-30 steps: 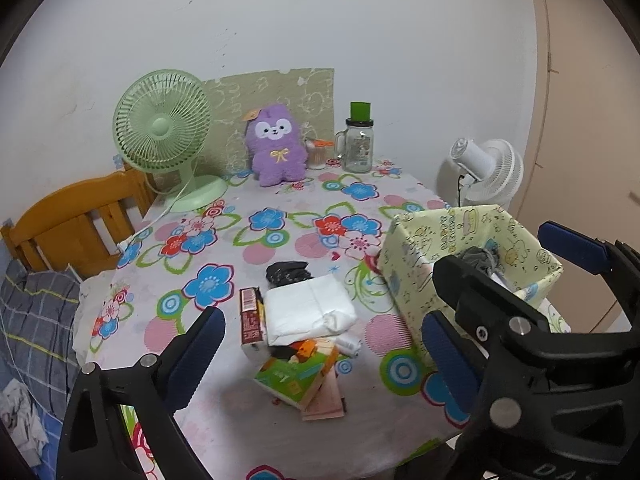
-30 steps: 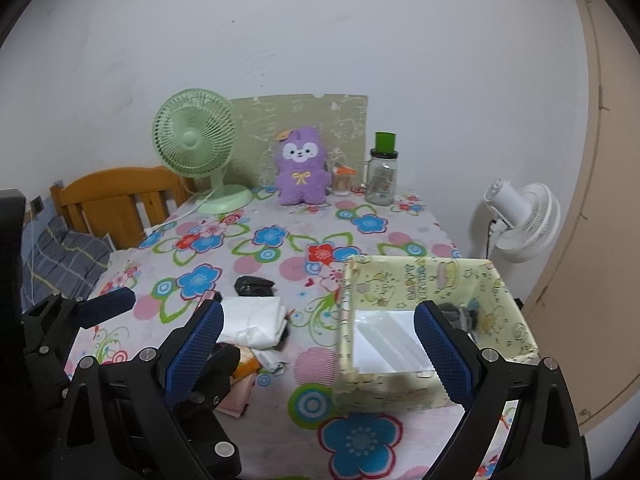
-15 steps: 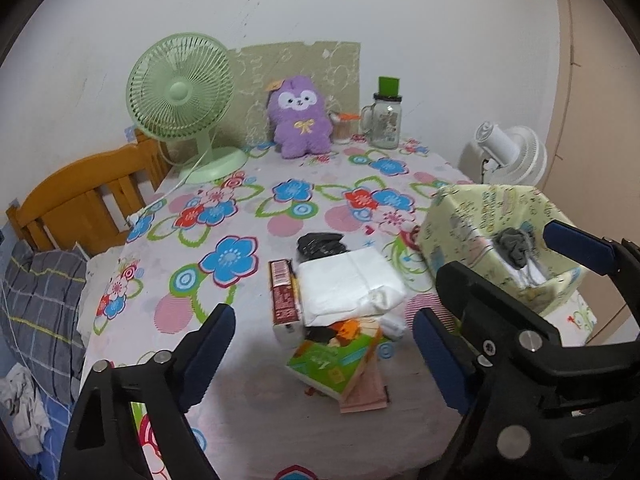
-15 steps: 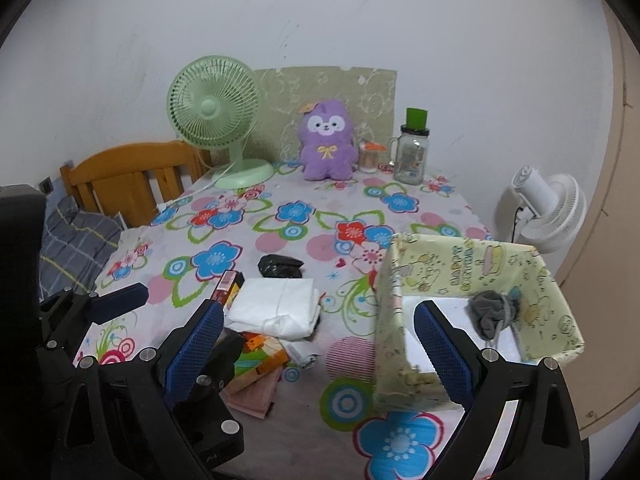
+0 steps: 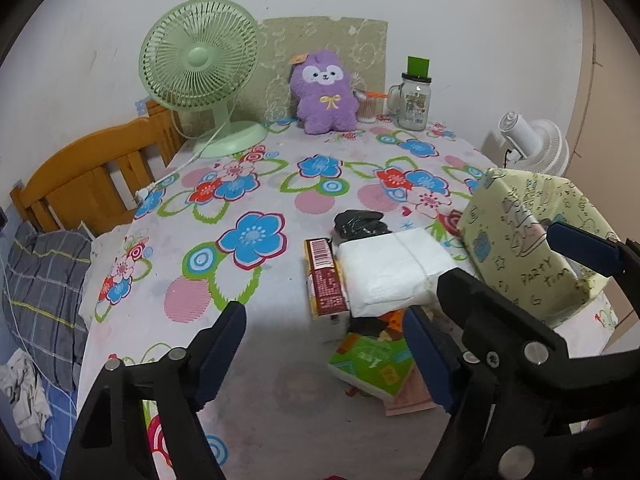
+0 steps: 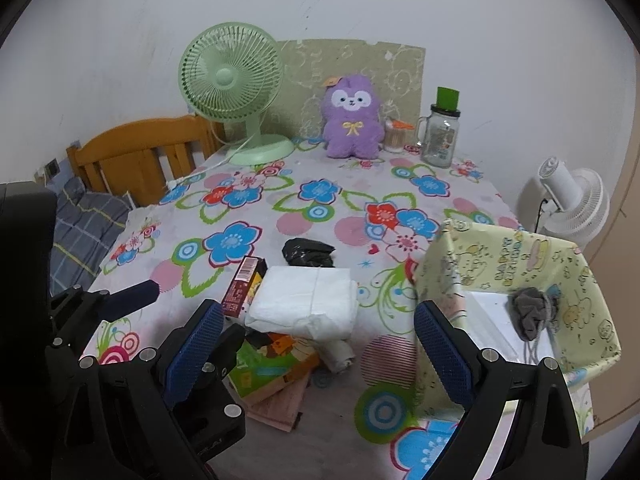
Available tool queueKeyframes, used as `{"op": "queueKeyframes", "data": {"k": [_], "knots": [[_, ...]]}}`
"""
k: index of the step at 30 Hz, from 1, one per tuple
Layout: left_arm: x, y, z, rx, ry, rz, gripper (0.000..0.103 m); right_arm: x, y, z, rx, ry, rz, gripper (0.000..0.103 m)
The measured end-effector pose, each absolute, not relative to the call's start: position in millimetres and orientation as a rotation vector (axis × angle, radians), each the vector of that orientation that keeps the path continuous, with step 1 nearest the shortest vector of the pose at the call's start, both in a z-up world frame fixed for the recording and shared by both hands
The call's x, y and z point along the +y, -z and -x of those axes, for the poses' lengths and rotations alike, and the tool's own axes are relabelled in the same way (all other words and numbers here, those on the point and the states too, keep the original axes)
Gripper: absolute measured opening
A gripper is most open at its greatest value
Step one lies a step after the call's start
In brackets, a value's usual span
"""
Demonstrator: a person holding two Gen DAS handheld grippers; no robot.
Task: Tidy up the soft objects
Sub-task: 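Move both tools toward the white folded cloth and the red-brown carton, then grasp the white cloth with the right tool while the left tool grasps the red-brown carton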
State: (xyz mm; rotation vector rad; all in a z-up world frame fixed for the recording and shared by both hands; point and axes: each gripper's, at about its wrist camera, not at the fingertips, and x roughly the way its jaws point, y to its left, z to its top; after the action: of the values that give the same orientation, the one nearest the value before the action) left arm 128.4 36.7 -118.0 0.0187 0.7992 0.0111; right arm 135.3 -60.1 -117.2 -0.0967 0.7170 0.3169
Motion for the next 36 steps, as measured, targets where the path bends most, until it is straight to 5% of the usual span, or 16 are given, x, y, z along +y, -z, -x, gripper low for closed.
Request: {"op": "queueKeyframes", "data": {"k": [12, 33, 36], "knots": [[48.9, 134.0, -149.1, 0.839, -0.002, 0.022, 0.071, -51.6, 134.1, -161.6, 0.792, -0.301, 0.088, 0.098], [58.2, 155.9, -176.4, 0.89, 0.019, 0.056, 0.041, -33.9, 165.5, -201.7, 0.88, -0.289, 0.081, 0.098], [56.2, 158.7, -179.4, 0.896, 0.03, 0.052, 0.041, -31.8, 167.4, -202.6, 0.865, -0.291, 0.089, 0.085]]}}
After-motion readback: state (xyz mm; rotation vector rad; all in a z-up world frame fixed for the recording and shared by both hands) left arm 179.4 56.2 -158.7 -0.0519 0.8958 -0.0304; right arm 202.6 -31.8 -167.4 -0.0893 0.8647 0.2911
